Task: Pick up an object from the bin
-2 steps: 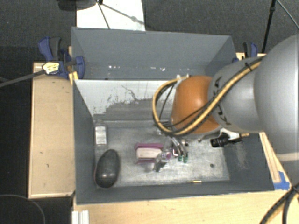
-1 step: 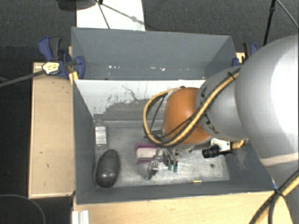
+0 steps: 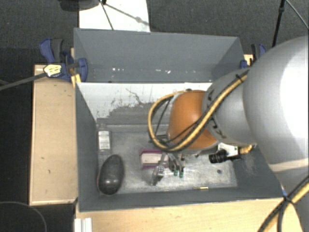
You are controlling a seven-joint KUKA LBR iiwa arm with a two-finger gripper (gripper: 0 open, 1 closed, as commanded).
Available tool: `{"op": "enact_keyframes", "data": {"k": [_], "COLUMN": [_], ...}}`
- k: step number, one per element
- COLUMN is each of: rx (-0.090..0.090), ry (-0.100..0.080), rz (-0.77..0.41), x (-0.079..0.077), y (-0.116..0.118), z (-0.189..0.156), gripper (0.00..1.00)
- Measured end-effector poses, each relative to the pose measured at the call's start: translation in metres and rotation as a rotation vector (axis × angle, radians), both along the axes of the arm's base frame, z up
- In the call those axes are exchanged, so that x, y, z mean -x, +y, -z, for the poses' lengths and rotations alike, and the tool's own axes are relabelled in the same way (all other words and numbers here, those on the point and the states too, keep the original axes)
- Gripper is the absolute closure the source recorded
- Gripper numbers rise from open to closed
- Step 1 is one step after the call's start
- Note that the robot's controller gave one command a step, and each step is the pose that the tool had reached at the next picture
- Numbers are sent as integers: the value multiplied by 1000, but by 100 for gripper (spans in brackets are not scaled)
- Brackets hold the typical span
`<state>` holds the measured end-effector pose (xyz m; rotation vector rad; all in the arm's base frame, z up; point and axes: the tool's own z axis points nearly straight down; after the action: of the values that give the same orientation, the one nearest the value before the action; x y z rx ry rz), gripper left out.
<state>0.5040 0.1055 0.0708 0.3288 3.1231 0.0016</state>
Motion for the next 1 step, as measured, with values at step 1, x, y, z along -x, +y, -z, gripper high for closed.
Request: {"op": "enact_keyframes", "data": {"k": [1], "rx": [-1], "ry": [-1], "rz": [1], "x": [0], "y": [1], "z": [-1], "gripper": [100]}}
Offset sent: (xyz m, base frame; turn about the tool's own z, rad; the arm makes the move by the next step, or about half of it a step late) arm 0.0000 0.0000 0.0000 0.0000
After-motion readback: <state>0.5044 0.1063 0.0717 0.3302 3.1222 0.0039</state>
